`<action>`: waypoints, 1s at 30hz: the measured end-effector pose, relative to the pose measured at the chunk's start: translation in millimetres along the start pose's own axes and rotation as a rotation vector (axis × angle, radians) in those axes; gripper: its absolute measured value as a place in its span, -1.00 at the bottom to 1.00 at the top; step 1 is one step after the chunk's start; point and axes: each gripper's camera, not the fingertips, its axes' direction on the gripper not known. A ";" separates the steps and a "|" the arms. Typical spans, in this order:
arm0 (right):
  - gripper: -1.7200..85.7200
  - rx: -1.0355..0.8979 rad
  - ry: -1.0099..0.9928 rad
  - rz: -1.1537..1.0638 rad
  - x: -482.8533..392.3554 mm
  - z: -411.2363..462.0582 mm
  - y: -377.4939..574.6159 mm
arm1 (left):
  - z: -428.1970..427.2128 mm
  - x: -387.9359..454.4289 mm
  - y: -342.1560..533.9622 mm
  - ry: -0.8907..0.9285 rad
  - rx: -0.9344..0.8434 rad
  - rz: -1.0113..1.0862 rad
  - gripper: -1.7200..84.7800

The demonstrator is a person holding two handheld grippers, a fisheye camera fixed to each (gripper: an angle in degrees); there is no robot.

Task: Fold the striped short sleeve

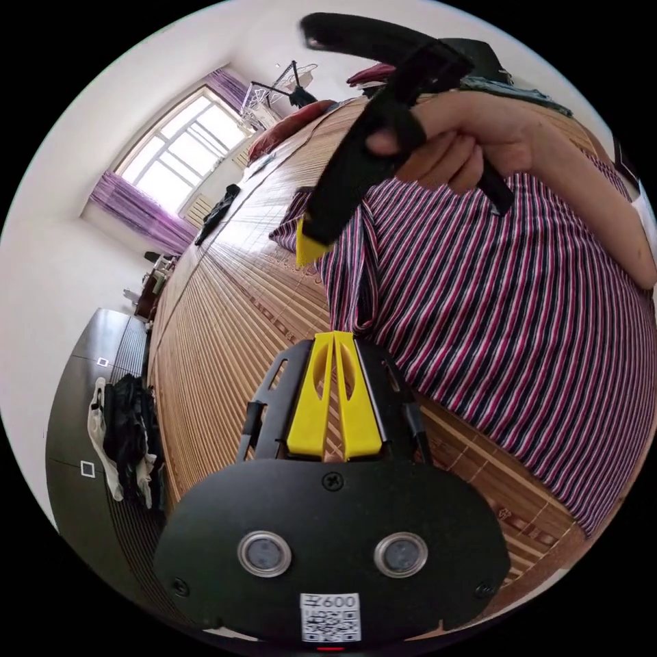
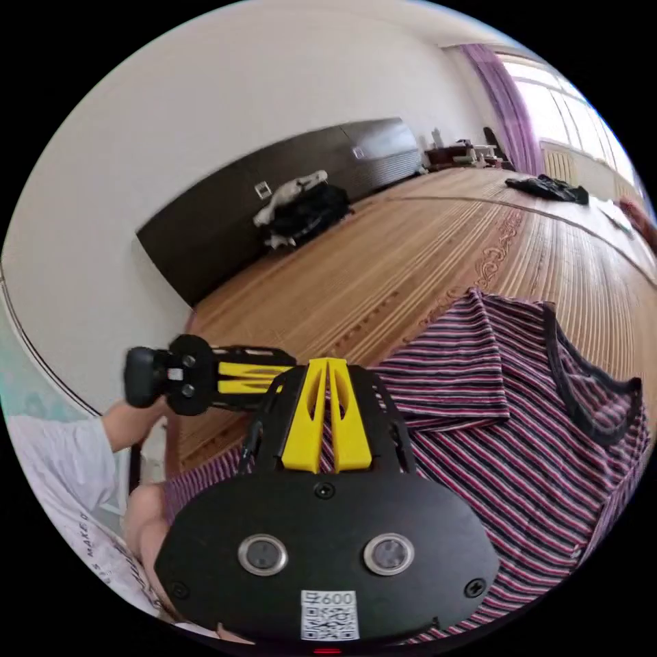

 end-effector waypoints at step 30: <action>-0.98 -0.073 0.425 -0.152 -165.0 307.5 142.0 | -47.2 127.7 253.0 0.171 -0.020 -0.196 -0.95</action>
